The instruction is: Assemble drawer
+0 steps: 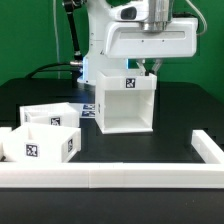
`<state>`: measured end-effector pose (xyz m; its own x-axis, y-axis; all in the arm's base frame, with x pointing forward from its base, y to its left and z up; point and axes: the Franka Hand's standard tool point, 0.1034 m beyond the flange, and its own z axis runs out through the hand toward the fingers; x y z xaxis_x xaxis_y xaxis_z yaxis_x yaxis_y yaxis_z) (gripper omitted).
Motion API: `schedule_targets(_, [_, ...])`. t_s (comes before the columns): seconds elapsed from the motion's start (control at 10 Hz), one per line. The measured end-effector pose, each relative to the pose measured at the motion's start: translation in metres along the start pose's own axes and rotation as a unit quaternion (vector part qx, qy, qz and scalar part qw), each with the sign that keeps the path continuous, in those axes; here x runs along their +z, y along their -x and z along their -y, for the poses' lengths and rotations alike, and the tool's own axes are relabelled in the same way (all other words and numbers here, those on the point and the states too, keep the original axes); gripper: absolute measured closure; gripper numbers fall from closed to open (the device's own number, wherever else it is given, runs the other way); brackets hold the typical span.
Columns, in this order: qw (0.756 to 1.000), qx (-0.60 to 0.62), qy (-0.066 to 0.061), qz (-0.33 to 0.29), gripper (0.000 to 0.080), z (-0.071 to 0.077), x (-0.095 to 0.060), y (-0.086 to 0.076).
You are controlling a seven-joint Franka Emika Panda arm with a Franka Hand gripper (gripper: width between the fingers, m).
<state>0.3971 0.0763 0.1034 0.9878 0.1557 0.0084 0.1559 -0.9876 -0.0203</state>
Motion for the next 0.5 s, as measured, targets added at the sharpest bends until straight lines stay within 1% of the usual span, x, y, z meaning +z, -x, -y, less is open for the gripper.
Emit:
schedule_targets(0.2, [1.000, 0.007, -0.004, -0.012, 0.0762, -0.001, 0.000, -0.030])
schedule_targets(0.4, [0.999, 0.016, -0.010, -0.032, 0.0762, 0.001, 0.000, -0.066])
schedule_targets(0.5, [0.999, 0.017, -0.011, -0.047, 0.0762, 0.003, 0.000, -0.081])
